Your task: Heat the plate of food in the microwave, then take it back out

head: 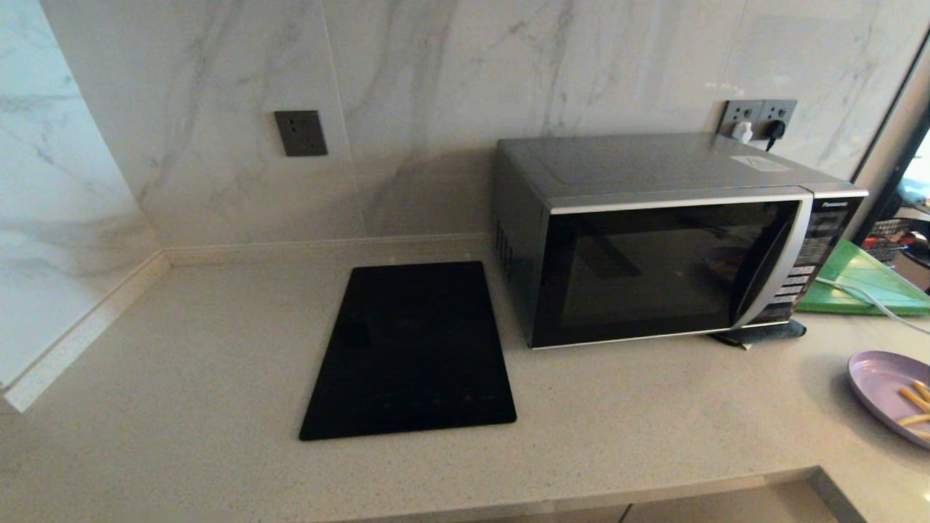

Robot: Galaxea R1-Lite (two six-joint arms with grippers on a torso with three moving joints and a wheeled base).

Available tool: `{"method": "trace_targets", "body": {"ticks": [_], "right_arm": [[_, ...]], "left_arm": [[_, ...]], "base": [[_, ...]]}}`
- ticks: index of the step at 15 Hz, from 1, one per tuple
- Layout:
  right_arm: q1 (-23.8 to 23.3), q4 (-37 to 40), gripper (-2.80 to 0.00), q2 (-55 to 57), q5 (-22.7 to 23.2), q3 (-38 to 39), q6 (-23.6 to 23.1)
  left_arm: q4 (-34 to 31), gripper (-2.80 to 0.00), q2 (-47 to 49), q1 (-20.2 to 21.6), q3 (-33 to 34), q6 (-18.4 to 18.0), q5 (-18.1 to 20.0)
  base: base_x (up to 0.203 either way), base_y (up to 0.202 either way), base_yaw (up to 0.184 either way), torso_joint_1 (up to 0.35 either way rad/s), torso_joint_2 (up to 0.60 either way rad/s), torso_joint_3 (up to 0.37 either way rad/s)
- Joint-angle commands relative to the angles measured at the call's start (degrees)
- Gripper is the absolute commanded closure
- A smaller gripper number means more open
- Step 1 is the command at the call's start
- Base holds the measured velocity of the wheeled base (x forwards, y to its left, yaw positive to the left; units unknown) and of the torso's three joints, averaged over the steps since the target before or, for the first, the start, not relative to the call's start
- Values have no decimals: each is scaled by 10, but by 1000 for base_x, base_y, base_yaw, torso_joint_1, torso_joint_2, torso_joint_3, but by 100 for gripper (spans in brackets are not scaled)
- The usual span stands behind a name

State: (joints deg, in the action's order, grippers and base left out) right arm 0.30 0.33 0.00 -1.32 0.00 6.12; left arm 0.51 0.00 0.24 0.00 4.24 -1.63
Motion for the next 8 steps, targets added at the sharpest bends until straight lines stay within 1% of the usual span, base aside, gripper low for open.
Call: {"method": "trace_targets", "body": {"ticks": [1,8], "right_arm": [[0,0,0,1,0,1,0],[0,0,0,1,0,1,0]], "left_arm": [[0,0,1,0,0,1,0],[0,0,1,0,0,1,0]], "base": [[0,0,0,0,0,0],[0,0,0,0,0,0]]}}
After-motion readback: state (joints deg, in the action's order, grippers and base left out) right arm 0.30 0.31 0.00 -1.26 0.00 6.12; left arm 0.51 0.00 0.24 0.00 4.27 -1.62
